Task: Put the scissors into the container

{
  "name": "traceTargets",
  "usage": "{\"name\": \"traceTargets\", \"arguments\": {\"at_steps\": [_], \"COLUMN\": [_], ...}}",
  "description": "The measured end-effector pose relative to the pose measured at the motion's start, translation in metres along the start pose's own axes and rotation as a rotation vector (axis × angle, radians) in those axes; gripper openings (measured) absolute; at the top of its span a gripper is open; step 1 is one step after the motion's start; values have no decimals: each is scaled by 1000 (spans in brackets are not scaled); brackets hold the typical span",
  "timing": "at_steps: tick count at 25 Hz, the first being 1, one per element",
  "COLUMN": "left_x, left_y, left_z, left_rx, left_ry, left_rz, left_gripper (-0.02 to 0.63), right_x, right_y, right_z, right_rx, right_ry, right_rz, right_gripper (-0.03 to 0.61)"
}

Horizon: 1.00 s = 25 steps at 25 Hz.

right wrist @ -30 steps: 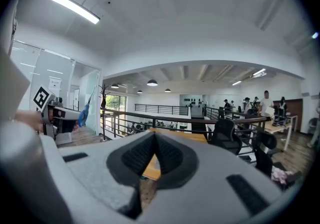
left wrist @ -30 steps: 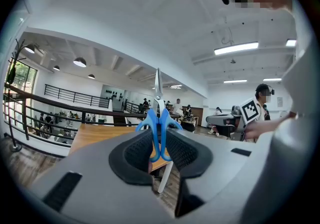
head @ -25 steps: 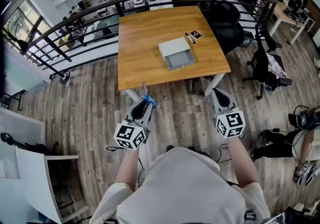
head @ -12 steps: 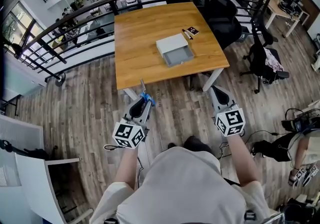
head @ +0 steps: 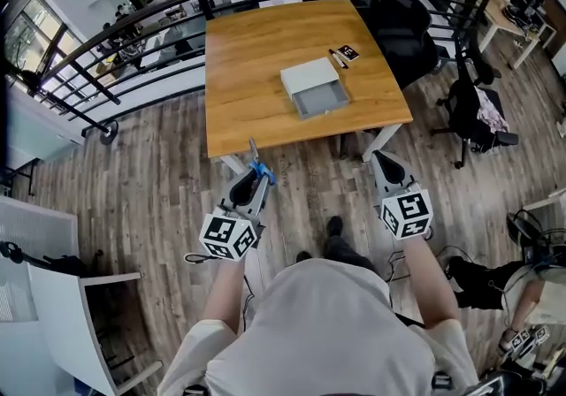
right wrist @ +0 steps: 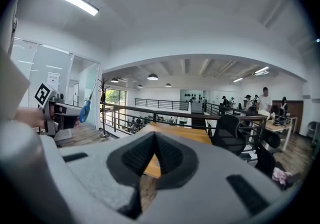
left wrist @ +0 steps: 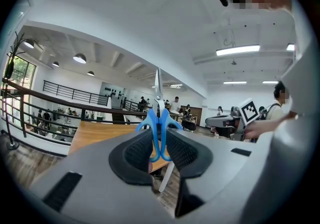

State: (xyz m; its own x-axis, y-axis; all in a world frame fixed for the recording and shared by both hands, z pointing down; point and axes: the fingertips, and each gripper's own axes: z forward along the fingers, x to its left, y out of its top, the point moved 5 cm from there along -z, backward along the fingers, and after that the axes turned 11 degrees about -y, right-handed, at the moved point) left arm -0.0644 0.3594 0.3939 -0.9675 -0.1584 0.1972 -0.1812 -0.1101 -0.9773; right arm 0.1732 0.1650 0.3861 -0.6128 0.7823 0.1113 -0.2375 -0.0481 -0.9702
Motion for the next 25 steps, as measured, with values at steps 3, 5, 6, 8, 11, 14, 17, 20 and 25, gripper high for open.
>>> {"name": "traceTargets", "arguments": {"at_steps": [3,5,6,8,11,14,17,20,25], "left_x": [5,9,12,18,27,35,43,48,53], "left_y": [1,5,7,12,16,17,18,21,22], "left_z": [18,31,39,54,76,99,126,150,183], "left_rx": [0,-5,-9,-14,-19,-16,-9,-6,-4], "left_ry": [11,16,19,25,36,48,62,82,110], "left_rz": [0,2,2,0,-3,-4,-3,-3,-9], "left_gripper": [80,80,80,80,80,80,80,80,80], "right_x": [-11,-18,-22,-32,-47,-63,-84,-105,-134], "right_y": [-2,-1,0,1,4,7,7,6,1], "right_z": [19,33,41,57,81,104,128,150,178], "right_rx": [7,10,13,21,26,24,27,28,38], "right_ry": [17,30,36,48,62,77,90,104,126], "right_rz": [0,-11,-18,-24,-30,-36,-38,-36,-28], "right_gripper": [3,3,3,3,2,2,3,2,3]}}
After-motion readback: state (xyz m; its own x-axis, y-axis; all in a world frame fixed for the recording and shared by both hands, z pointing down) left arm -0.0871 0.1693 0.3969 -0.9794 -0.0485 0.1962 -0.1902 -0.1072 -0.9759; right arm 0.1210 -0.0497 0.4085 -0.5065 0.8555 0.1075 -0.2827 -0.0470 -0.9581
